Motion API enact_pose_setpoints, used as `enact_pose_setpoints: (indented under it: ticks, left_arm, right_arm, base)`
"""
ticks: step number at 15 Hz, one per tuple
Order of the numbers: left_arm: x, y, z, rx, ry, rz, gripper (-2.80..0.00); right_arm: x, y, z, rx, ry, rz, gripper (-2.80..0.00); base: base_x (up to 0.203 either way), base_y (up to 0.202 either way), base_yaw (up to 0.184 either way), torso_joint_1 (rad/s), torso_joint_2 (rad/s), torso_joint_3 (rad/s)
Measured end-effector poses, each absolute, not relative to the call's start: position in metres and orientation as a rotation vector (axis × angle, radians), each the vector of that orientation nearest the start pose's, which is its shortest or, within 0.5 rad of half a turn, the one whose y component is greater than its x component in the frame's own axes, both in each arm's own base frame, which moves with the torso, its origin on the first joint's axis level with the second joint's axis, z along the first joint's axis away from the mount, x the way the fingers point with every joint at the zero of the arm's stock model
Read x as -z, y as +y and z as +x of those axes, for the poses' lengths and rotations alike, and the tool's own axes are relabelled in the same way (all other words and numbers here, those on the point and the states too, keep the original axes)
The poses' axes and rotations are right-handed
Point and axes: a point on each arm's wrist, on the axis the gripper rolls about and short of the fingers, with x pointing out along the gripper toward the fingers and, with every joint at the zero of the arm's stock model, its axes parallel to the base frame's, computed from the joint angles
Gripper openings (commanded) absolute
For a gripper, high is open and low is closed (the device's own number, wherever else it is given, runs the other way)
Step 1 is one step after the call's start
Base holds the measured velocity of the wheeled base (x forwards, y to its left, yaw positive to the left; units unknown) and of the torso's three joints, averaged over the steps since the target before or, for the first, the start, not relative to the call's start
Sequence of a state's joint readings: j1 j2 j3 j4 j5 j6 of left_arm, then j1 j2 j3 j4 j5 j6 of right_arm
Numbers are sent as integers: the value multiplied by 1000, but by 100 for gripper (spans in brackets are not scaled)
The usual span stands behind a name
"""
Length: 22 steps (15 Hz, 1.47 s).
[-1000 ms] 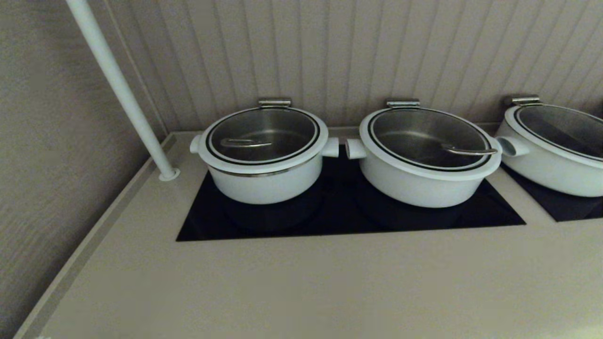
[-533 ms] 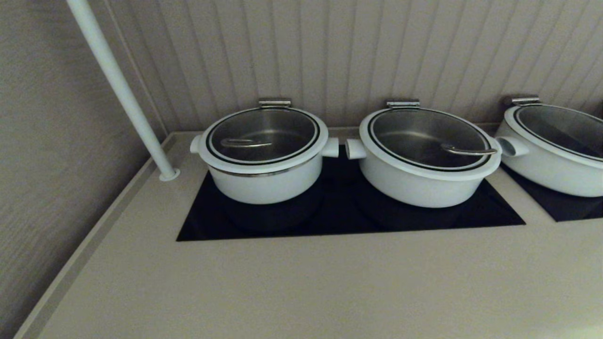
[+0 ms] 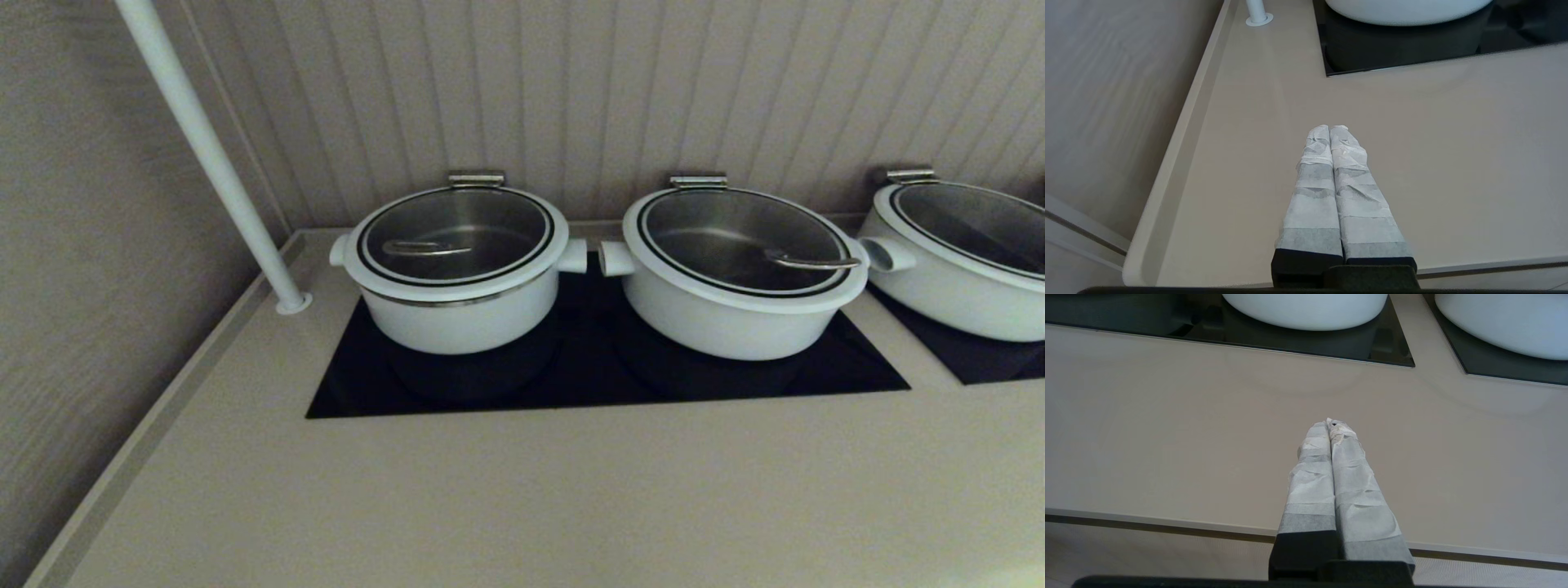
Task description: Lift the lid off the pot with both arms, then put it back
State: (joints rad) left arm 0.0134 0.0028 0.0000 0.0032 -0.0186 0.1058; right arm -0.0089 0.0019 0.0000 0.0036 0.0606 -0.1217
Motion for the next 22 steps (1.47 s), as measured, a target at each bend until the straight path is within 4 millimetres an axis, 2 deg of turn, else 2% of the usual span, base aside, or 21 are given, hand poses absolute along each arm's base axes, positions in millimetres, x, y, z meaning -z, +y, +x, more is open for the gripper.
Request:
enact_pose_setpoints:
  ticks: [22]
  left_arm:
    - [-75, -1, -23, 1, 2, 14, -280]
  right_arm:
    - [-75, 2, -23, -52, 3, -121, -280]
  base:
    - [0, 0, 0, 0, 0, 0]
